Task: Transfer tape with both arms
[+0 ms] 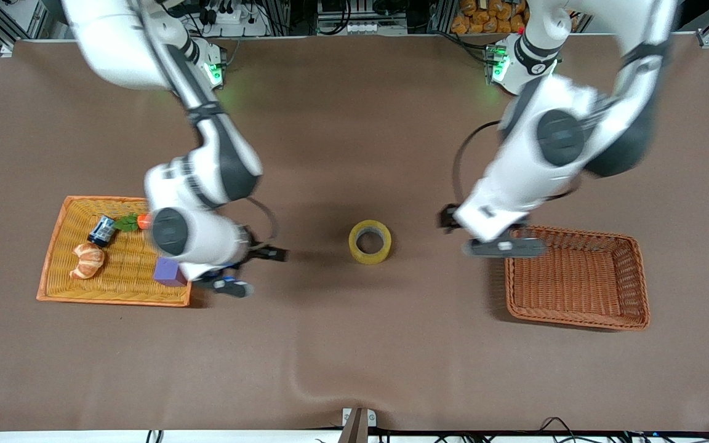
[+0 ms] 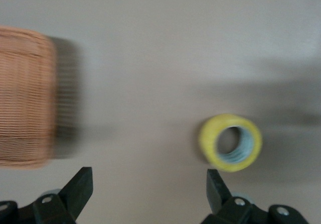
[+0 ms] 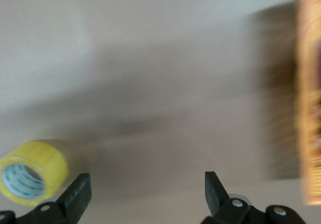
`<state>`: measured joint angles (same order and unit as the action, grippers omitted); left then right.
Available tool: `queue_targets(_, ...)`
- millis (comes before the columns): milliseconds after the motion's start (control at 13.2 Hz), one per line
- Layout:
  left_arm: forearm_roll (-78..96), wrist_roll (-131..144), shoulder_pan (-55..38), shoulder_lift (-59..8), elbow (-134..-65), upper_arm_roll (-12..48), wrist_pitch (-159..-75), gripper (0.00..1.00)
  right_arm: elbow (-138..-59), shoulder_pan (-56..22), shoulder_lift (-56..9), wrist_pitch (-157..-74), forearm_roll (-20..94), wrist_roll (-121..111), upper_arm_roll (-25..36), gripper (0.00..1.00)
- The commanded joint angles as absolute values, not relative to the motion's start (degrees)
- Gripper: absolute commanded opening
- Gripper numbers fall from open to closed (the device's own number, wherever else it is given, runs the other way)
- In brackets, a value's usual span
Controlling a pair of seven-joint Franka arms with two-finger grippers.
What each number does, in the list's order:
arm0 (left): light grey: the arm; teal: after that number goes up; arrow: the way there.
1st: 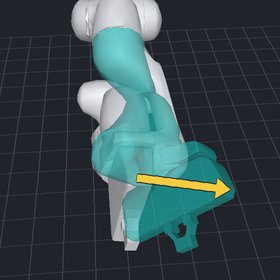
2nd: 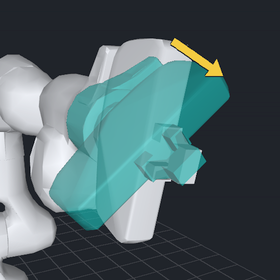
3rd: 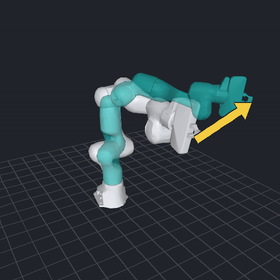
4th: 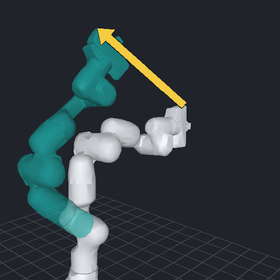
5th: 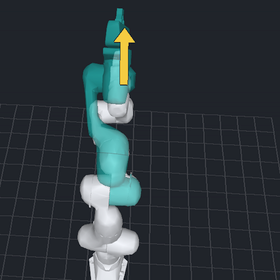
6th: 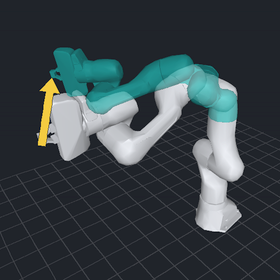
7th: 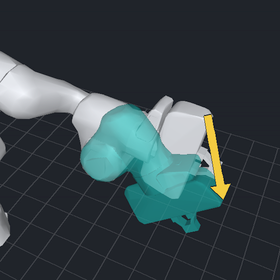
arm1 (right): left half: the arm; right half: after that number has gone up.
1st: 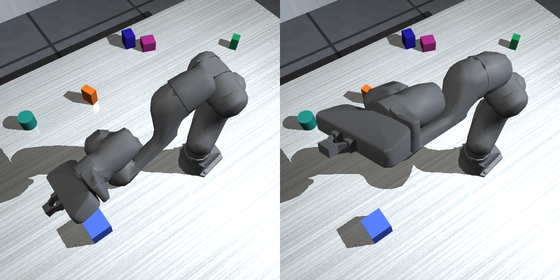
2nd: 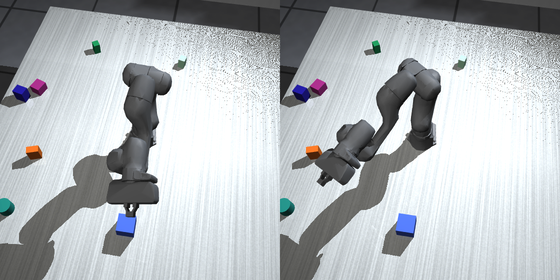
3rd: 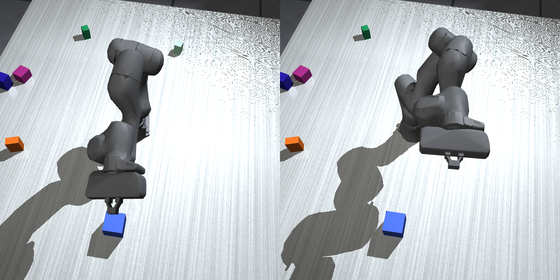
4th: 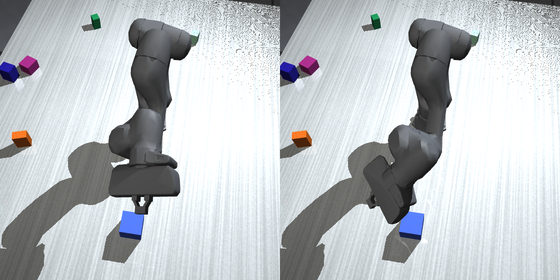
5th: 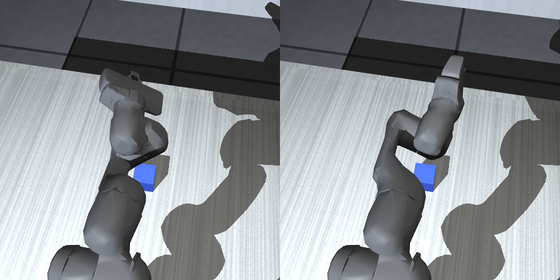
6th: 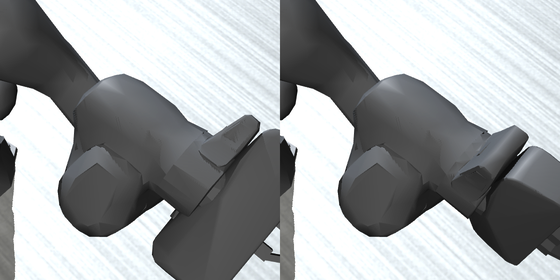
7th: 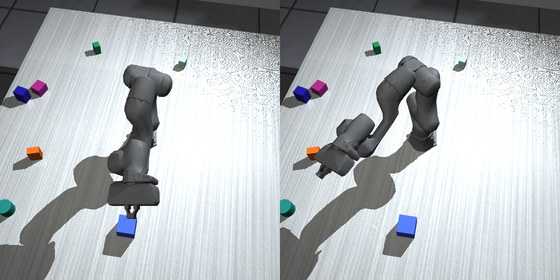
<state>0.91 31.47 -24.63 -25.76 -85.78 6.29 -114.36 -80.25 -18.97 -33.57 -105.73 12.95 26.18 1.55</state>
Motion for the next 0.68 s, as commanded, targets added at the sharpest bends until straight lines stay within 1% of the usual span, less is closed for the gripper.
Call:
queue_targets(0,0.97,39.7,-29.25,-33.28,-84.29,5.71,-121.7,1.0,-87.35,-11.72,-27.61,-106.08,12.31,17.34,0.35,1.0)
queue_targets(227,0.01,44.03,-33.48,-39.35,-84.64,5.71,-128.39,1.0,-89.46,-7.57,-23.13,-106.08,2.67,14.06,0.35,1.0)
queue_targets(379,0.0,44.3,-36.02,-43.4,-84.64,5.28,-132.08,1.0,-91.13,-6.07,-20.23,-106.0,0.97,11.18,0.35,1.0)
queue_targets(606,-2.01,44.56,-35.86,-44.3,-84.9,5.19,-132.63,1.0,-91.93,-1.6,-17.68,-104.77,0.97,3.63,0.26,1.0)
